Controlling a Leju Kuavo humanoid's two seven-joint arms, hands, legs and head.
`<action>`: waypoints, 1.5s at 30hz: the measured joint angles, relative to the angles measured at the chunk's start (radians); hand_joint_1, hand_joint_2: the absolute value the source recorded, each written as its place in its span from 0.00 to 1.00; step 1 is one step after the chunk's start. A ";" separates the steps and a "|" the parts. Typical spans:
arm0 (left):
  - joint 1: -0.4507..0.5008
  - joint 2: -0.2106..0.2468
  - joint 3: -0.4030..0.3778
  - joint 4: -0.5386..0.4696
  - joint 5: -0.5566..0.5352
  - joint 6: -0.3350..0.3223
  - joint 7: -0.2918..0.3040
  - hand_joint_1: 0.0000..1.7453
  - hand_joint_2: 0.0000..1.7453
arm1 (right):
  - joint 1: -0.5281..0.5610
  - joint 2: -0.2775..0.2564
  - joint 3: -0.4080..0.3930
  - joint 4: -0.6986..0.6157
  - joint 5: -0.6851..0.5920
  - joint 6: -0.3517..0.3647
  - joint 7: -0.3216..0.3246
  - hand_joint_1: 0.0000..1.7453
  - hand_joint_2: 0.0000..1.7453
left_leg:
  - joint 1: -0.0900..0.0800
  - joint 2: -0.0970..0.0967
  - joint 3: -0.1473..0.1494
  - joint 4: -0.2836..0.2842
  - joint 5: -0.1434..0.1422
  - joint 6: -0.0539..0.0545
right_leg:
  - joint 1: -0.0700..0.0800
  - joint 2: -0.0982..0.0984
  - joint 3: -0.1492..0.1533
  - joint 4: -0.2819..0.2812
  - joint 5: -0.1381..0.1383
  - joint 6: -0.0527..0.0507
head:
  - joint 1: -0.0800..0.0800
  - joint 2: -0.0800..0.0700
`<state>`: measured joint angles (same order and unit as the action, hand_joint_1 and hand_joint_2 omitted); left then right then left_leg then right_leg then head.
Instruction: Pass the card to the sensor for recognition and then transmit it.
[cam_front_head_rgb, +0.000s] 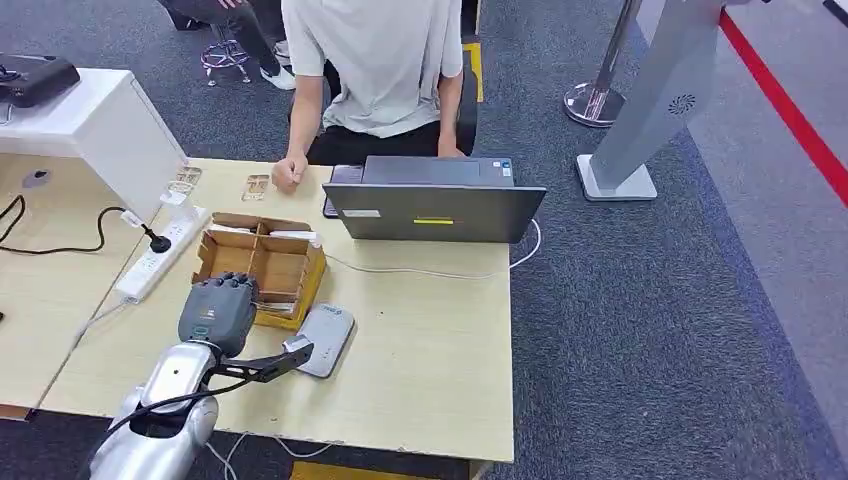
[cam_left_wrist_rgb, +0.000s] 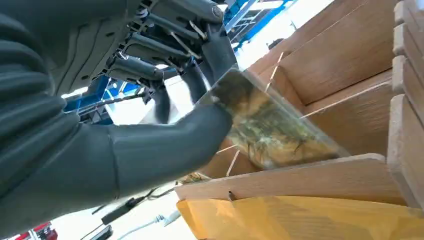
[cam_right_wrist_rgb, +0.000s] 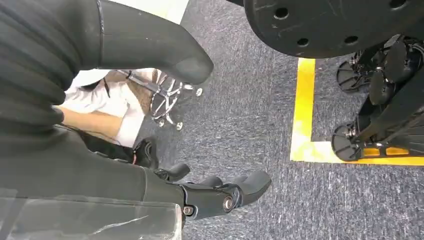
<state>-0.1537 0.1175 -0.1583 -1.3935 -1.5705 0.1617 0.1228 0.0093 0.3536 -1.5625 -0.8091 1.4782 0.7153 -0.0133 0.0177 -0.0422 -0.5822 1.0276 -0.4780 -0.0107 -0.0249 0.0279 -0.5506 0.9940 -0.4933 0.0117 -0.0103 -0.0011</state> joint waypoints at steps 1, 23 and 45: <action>0.000 0.000 0.000 0.000 0.000 0.000 0.000 1.00 1.00 | 0.000 0.000 0.000 0.000 0.000 0.000 0.000 0.00 1.00 | 0.000 0.000 0.000 0.000 0.000 0.000 | 0.000 0.000 0.000 0.000 0.000 0.000 | 0.000 0.000; 0.011 -0.033 -0.044 -0.234 0.068 0.087 -0.135 1.00 1.00 | 0.003 0.000 0.000 0.010 -0.082 -0.048 0.025 0.00 1.00 | 0.000 0.000 0.000 0.000 0.000 0.000 | 0.000 0.000 0.000 0.000 0.000 0.000 | 0.000 0.000; -0.273 0.010 0.007 -0.163 0.042 0.063 -0.092 1.00 1.00 | -0.001 0.000 -0.001 -0.019 0.092 0.027 -0.043 0.00 1.00 | 0.000 0.000 0.001 0.000 0.003 -0.001 | 0.000 0.002 0.000 0.001 0.003 -0.001 | 0.000 0.000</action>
<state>-0.4263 0.1270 -0.1518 -1.5567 -1.5290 0.2247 0.0313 0.0081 0.3536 -1.5633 -0.8282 1.5705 0.7423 -0.0568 0.0180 -0.0419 -0.5814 1.0279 -0.4755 -0.0119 -0.0246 0.0294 -0.5506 0.9946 -0.4904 0.0106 -0.0103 -0.0011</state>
